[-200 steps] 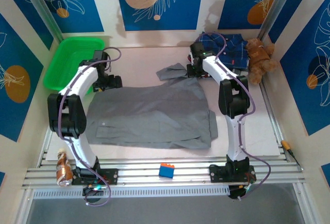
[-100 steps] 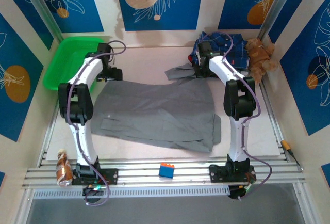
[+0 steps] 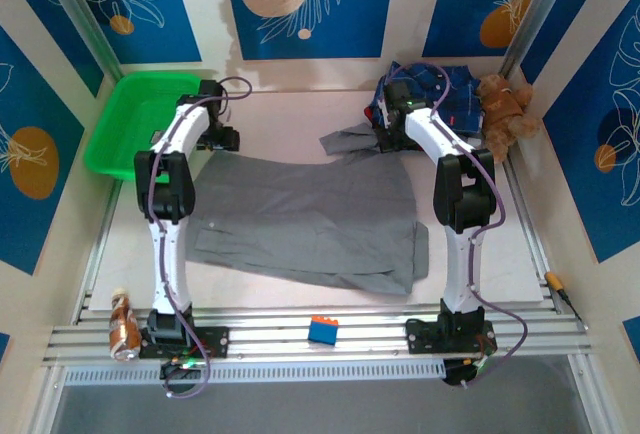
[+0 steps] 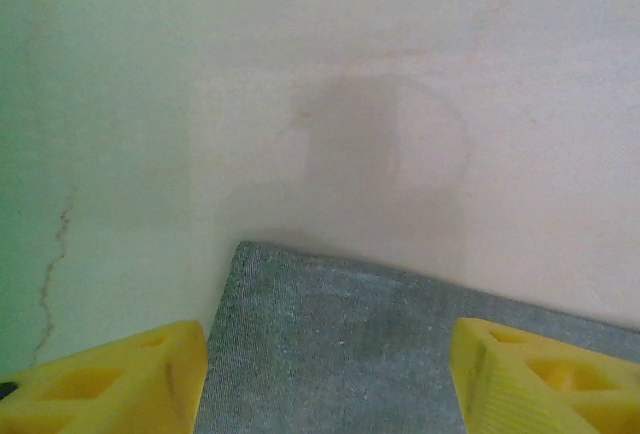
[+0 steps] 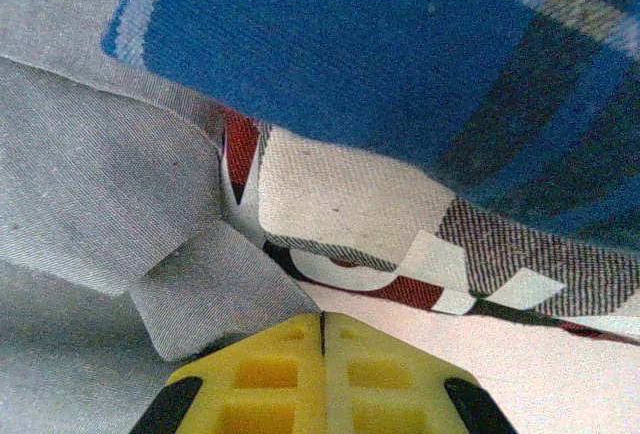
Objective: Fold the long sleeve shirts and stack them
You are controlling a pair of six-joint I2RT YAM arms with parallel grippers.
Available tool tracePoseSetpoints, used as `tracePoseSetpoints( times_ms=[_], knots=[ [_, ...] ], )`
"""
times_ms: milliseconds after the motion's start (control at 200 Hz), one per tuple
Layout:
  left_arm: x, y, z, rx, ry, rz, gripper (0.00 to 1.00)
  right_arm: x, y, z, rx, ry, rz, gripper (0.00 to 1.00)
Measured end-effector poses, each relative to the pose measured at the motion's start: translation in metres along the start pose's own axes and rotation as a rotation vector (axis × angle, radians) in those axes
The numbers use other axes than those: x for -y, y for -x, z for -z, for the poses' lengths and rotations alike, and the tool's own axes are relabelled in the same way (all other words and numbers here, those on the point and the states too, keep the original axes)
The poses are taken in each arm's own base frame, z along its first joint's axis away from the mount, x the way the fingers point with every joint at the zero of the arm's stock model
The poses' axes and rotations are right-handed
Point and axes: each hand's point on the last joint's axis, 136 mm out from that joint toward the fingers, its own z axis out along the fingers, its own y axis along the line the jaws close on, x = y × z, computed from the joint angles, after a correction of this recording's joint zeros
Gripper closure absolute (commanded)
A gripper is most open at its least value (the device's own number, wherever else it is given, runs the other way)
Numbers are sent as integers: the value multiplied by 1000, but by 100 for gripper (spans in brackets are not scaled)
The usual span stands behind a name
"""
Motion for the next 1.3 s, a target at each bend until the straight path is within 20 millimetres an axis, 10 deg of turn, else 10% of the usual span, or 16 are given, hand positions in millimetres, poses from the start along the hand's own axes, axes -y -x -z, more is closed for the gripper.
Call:
tracePoseSetpoints(
  times_ms=[605, 1301],
  knots=[
    [-20, 1, -25, -47, 31, 27, 48, -6, 0, 2, -2, 2, 15, 100],
    [-15, 1, -25, -39, -20, 37, 100, -9, 5, 8, 7, -1, -5, 100]
  ],
)
